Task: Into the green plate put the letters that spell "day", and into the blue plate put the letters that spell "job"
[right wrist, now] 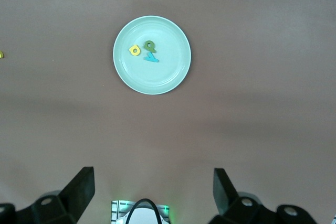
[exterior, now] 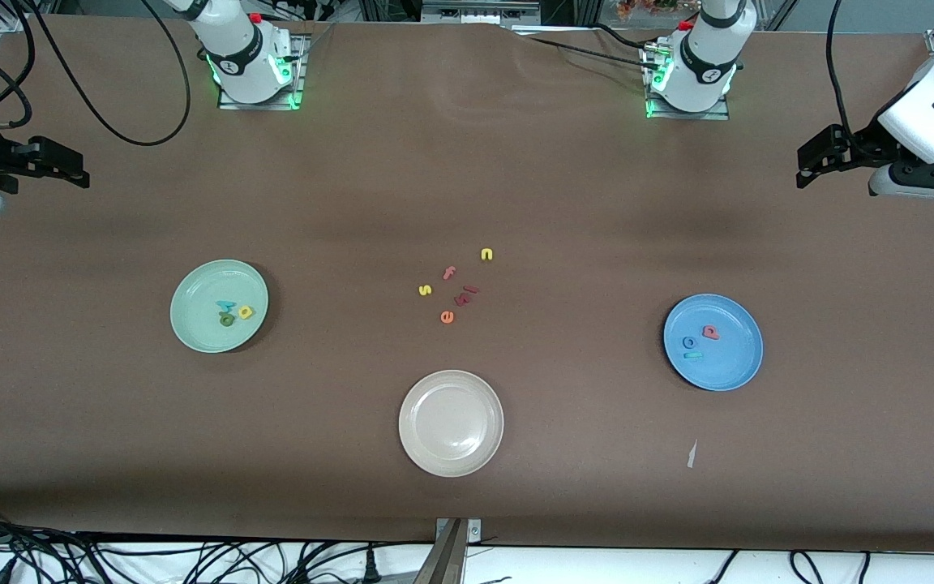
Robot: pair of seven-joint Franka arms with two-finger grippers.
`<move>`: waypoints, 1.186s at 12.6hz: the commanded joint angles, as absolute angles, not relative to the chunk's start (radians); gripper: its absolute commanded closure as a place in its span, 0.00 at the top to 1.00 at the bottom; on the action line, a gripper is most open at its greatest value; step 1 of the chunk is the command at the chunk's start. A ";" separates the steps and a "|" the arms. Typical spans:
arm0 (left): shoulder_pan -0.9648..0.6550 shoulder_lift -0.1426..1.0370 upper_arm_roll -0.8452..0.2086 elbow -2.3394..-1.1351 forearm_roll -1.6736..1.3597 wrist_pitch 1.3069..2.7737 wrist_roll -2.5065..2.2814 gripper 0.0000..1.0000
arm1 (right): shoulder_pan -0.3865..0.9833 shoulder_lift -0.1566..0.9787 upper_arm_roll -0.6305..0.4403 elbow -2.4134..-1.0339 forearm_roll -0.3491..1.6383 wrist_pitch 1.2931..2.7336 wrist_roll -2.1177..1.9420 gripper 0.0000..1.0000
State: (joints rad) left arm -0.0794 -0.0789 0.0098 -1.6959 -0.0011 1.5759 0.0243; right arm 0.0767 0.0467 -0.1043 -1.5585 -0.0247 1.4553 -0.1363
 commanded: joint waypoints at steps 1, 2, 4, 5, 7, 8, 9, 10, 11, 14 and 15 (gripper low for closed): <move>-0.075 -0.066 0.011 -1.664 -0.008 1.551 0.029 1.00 | 0.066 0.021 -0.094 -1.597 -0.046 1.511 -0.144 1.00; -0.075 -0.066 0.011 -1.664 -0.008 1.551 0.029 1.00 | 0.066 0.021 -0.094 -1.600 -0.048 1.528 -0.147 1.00; -0.075 -0.064 0.011 -1.664 -0.008 1.551 0.029 1.00 | 0.066 0.021 -0.094 -1.600 -0.049 1.540 -0.147 1.00; -0.075 -0.066 0.011 -1.666 -0.008 1.551 0.029 1.00 | 0.066 0.021 -0.094 -1.600 -0.049 1.542 -0.144 1.00; -0.075 -0.066 0.011 -1.666 -0.008 1.551 0.029 1.00 | 0.066 0.021 -0.094 -1.597 -0.049 1.555 -0.144 1.00; -0.075 -0.066 0.011 -1.664 -0.008 1.551 0.029 1.00 | 0.066 0.025 -0.094 -1.597 -0.049 1.558 -0.144 1.00; -0.075 -0.066 0.008 -1.664 -0.008 1.551 0.029 1.00 | 0.066 0.028 -0.094 -1.595 -0.049 1.559 -0.143 1.00; -0.077 -0.066 0.008 -1.664 -0.008 1.551 0.029 1.00 | 0.069 0.029 -0.094 -1.597 -0.051 1.557 -0.144 1.00; -0.077 -0.064 0.008 -1.664 -0.008 1.551 0.029 1.00 | 0.071 0.031 -0.094 -1.595 -0.052 1.557 -0.144 1.00; -0.077 -0.066 0.006 -1.664 -0.008 1.551 0.029 1.00 | 0.069 0.046 -0.094 -1.586 -0.051 1.557 -0.143 1.00; -0.077 -0.066 0.006 -1.664 -0.008 1.551 0.029 1.00 | 0.071 0.049 -0.094 -1.586 -0.052 1.559 -0.143 1.00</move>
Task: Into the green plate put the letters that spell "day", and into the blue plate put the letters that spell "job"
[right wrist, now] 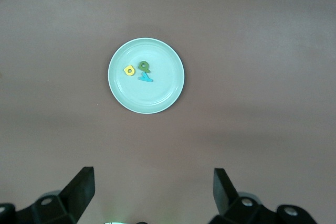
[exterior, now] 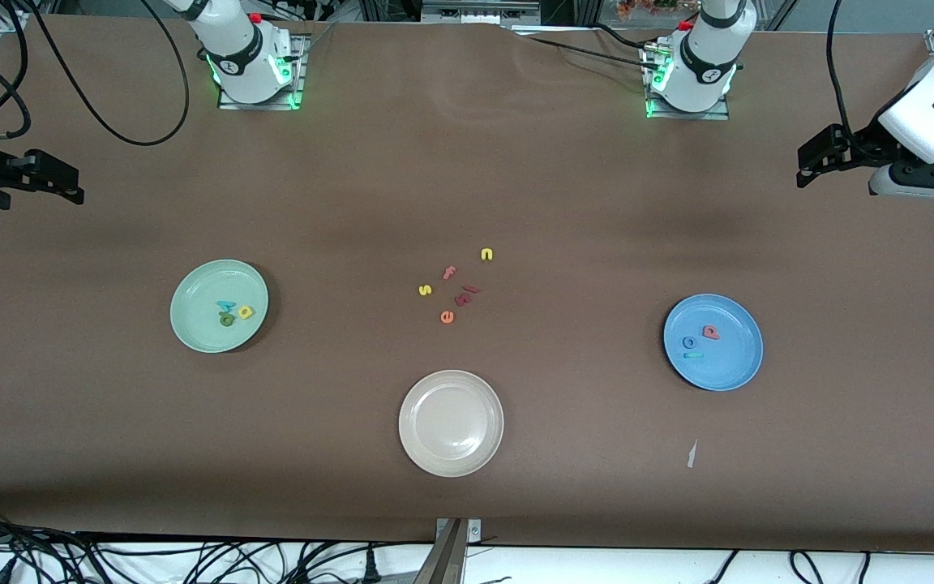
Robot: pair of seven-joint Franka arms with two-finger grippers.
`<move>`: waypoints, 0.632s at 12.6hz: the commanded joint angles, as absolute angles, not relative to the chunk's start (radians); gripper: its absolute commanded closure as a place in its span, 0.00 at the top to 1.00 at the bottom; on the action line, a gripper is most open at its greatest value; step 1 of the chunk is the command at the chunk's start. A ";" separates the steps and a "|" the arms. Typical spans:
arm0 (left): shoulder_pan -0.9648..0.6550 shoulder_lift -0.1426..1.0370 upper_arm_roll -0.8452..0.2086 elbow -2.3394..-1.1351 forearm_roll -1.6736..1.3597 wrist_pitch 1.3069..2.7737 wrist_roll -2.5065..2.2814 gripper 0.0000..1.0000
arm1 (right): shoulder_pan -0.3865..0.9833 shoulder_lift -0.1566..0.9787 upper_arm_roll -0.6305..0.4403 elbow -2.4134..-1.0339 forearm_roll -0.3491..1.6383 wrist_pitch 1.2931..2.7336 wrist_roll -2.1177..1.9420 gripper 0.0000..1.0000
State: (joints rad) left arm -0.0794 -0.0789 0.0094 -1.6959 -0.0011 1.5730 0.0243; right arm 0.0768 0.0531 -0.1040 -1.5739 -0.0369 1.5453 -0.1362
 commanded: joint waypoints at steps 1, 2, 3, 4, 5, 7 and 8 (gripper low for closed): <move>-0.077 -0.066 0.006 -1.664 -0.008 1.551 0.028 1.00 | 0.072 0.052 -0.092 -1.585 -0.052 1.560 -0.141 1.00; -0.075 -0.066 0.006 -1.664 -0.008 1.551 0.029 1.00 | 0.074 0.052 -0.092 -1.585 -0.051 1.560 -0.141 1.00; -0.077 -0.066 0.008 -1.664 -0.008 1.551 0.029 1.00 | 0.075 0.052 -0.092 -1.585 -0.052 1.560 -0.141 1.00; -0.077 -0.066 0.008 -1.664 -0.008 1.551 0.029 1.00 | 0.077 0.052 -0.092 -1.583 -0.052 1.560 -0.141 1.00; -0.077 -0.066 0.008 -1.664 -0.008 1.551 0.029 1.00 | 0.077 0.052 -0.092 -1.583 -0.052 1.560 -0.141 1.00; -0.077 -0.066 0.005 -1.664 -0.008 1.549 0.029 1.00 | 0.072 0.054 -0.092 -1.583 -0.049 1.560 -0.143 1.00; -0.077 -0.066 0.005 -1.664 -0.008 1.549 0.029 1.00 | 0.071 0.054 -0.092 -1.579 -0.049 1.560 -0.143 1.00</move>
